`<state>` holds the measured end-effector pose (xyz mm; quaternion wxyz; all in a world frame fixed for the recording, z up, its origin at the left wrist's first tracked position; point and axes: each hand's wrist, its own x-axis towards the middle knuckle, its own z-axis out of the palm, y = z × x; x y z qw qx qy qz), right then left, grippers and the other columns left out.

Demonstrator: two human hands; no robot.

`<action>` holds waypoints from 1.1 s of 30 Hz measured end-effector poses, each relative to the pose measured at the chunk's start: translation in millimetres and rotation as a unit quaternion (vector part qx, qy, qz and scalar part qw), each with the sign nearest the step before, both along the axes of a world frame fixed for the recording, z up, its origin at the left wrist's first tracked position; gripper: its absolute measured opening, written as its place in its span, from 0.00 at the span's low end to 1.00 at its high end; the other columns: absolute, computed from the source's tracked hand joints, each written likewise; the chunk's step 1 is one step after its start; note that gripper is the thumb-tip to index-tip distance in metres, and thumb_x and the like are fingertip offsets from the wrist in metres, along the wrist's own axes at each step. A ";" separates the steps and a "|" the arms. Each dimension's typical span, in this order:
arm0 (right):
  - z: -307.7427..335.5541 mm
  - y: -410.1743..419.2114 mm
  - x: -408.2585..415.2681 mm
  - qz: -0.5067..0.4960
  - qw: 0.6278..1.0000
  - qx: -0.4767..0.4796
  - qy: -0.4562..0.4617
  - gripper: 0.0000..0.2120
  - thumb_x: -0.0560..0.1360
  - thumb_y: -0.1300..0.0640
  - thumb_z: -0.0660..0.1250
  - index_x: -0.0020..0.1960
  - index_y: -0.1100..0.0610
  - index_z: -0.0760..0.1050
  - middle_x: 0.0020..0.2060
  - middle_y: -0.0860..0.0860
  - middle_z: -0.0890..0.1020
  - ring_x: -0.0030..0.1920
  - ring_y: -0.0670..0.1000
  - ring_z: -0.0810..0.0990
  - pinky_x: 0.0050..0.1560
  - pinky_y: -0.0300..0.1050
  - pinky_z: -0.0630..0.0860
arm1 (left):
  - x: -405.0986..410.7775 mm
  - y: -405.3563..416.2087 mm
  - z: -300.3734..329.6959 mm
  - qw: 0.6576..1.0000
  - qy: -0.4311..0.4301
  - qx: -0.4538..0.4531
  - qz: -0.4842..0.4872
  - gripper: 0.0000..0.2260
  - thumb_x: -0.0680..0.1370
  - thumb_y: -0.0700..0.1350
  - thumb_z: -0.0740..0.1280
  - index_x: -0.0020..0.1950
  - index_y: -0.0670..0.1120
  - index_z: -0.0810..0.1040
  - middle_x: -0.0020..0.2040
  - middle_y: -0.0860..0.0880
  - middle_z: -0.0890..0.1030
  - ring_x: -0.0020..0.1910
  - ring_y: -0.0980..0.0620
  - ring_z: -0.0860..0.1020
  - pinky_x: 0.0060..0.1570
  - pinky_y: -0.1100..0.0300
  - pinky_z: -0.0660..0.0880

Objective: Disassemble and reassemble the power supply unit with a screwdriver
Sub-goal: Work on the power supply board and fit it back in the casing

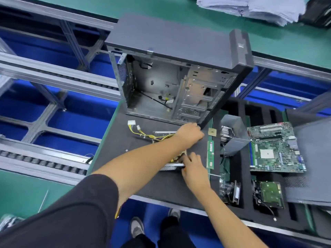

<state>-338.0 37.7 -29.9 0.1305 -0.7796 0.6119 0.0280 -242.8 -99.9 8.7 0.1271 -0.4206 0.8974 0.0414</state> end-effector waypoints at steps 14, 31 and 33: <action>-11.5 -7.7 -7.9 0.023 0.999 0.019 -0.034 0.14 0.76 0.59 0.65 0.60 0.52 0.72 0.55 0.51 0.70 0.57 0.53 0.70 0.31 0.45 0.71 | -33.6 -32.3 -35.1 0.995 -0.090 0.044 -0.005 0.09 0.79 0.44 0.71 0.58 0.48 0.79 0.58 0.47 0.83 0.61 0.45 0.78 0.60 0.52 0.68; -10.5 -9.3 -10.2 0.032 0.999 0.021 -0.037 0.15 0.76 0.58 0.68 0.61 0.51 0.72 0.54 0.50 0.69 0.57 0.53 0.69 0.33 0.47 0.74 | 200.7 123.9 -20.8 0.799 0.341 -0.029 0.495 0.07 0.83 0.49 0.67 0.52 0.46 0.78 0.51 0.48 0.80 0.58 0.46 0.72 0.59 0.51 0.60; -10.6 -8.4 -10.0 0.032 0.999 0.015 -0.028 0.14 0.76 0.58 0.68 0.61 0.51 0.72 0.54 0.50 0.69 0.57 0.52 0.69 0.32 0.46 0.73 | 216.2 139.3 -34.9 0.802 0.308 -0.011 0.511 0.07 0.83 0.51 0.66 0.52 0.48 0.77 0.50 0.48 0.79 0.58 0.44 0.72 0.61 0.48 0.61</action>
